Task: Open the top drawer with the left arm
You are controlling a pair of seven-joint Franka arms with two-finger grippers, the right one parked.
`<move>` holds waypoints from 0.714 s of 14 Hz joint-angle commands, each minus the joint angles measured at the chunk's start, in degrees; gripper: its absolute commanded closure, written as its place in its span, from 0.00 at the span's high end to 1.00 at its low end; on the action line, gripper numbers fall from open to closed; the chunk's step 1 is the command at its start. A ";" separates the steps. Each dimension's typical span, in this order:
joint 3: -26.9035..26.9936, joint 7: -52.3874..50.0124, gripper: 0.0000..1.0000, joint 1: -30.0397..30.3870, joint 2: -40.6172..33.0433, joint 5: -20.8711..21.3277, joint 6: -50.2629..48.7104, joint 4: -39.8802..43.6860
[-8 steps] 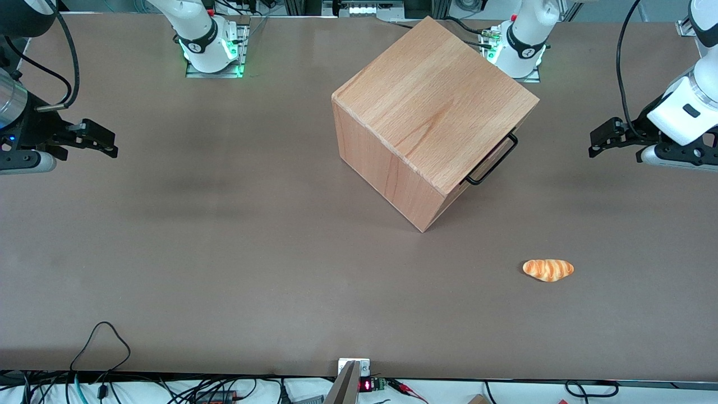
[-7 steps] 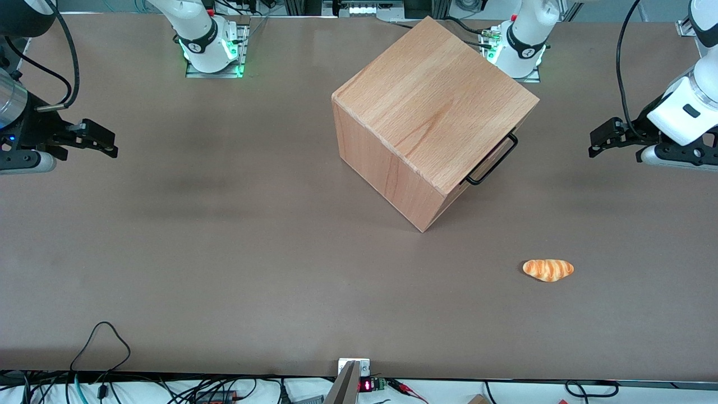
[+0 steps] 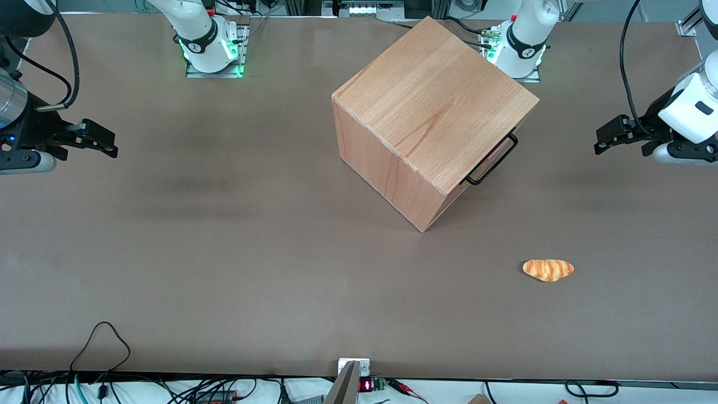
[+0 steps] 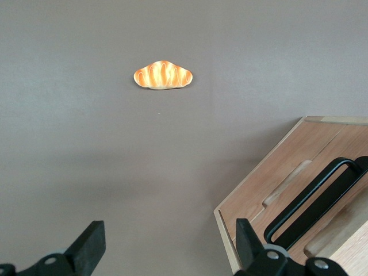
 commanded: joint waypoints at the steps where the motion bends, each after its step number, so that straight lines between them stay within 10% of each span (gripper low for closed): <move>1: 0.04 -1.00 1.00 -0.01 0.52 1.32 -1.34 1.54; 10: -0.49 0.14 1.00 -0.62 1.05 0.70 -0.73 -0.12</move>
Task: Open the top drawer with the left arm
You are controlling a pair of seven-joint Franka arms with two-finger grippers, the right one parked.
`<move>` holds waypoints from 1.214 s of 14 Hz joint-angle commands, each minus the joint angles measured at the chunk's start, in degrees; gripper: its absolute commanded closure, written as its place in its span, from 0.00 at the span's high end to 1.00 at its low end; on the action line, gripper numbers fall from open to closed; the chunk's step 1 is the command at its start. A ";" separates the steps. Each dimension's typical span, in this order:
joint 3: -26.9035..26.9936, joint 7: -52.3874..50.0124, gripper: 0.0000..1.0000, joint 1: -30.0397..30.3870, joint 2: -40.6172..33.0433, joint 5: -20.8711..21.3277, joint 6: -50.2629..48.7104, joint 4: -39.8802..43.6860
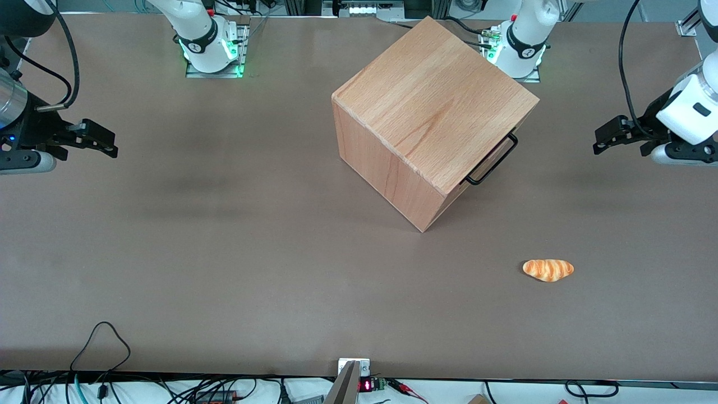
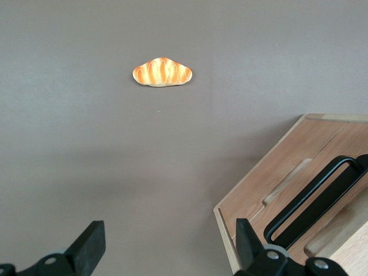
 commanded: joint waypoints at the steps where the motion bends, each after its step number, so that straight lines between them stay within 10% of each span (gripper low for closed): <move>1: -0.48 1.01 1.00 -0.74 0.75 0.61 -0.28 -1.20; 17: -6.72 24.82 1.00 -1.80 4.09 -8.70 7.28 -10.61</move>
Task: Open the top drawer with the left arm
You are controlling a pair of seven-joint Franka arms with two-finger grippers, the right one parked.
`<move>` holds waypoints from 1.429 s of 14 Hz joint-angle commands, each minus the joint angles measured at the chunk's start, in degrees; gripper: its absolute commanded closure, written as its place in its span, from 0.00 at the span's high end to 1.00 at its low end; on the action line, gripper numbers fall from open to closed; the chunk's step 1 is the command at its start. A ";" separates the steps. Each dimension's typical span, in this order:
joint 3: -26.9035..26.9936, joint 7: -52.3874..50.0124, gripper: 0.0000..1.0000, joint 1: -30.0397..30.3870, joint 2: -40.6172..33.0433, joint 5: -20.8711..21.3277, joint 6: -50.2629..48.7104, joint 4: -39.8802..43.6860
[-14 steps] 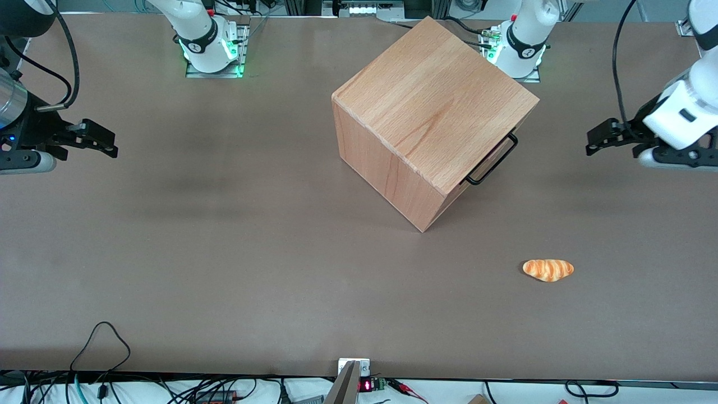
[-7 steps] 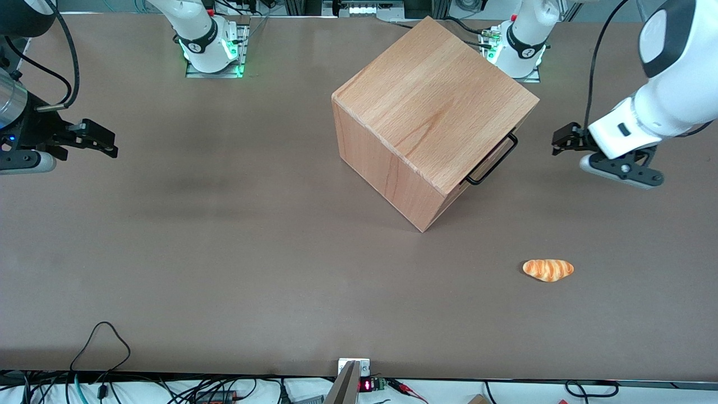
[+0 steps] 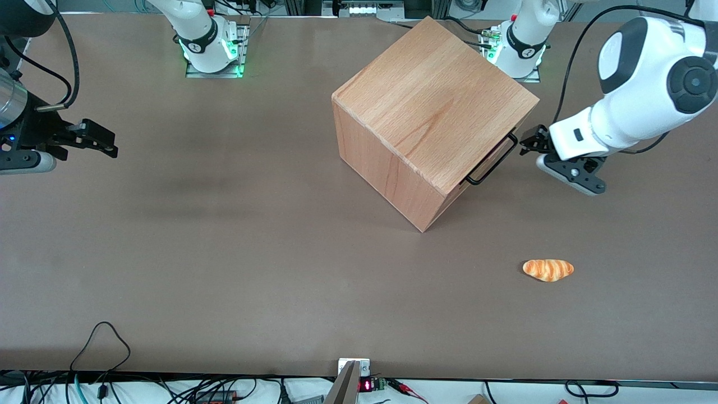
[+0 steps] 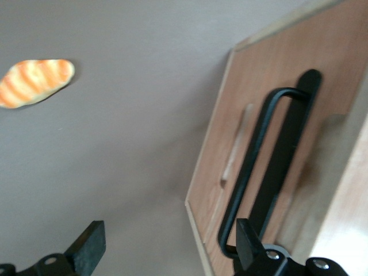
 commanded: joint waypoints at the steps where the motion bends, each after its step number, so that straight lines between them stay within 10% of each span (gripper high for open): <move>1: 0.11 5.21 1.00 -0.15 0.24 -2.73 0.99 -1.41; 20: 0.20 15.68 1.00 -0.94 6.39 -9.94 6.09 -1.58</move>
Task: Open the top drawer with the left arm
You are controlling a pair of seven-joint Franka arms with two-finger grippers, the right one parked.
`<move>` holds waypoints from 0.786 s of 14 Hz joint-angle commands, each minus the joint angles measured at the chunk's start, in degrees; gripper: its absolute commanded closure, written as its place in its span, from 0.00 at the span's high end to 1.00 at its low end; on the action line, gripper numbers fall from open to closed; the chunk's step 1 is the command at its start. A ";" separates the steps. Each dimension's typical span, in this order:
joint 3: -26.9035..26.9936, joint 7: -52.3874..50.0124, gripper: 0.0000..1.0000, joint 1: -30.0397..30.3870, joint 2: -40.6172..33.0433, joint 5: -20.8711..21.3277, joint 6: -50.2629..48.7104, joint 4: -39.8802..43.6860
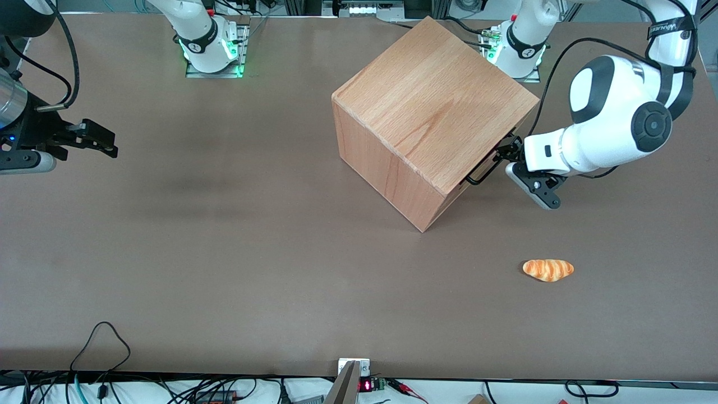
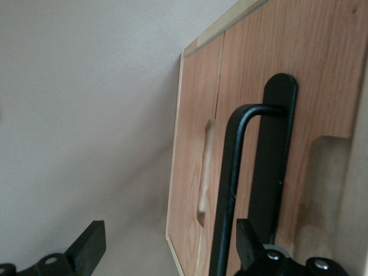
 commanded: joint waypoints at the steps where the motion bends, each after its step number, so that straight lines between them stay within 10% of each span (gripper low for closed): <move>1: 0.29 2.34 1.00 -0.29 0.27 -1.53 0.78 -0.16; 11: 1.60 2.42 1.00 0.06 2.82 -1.00 4.38 -0.16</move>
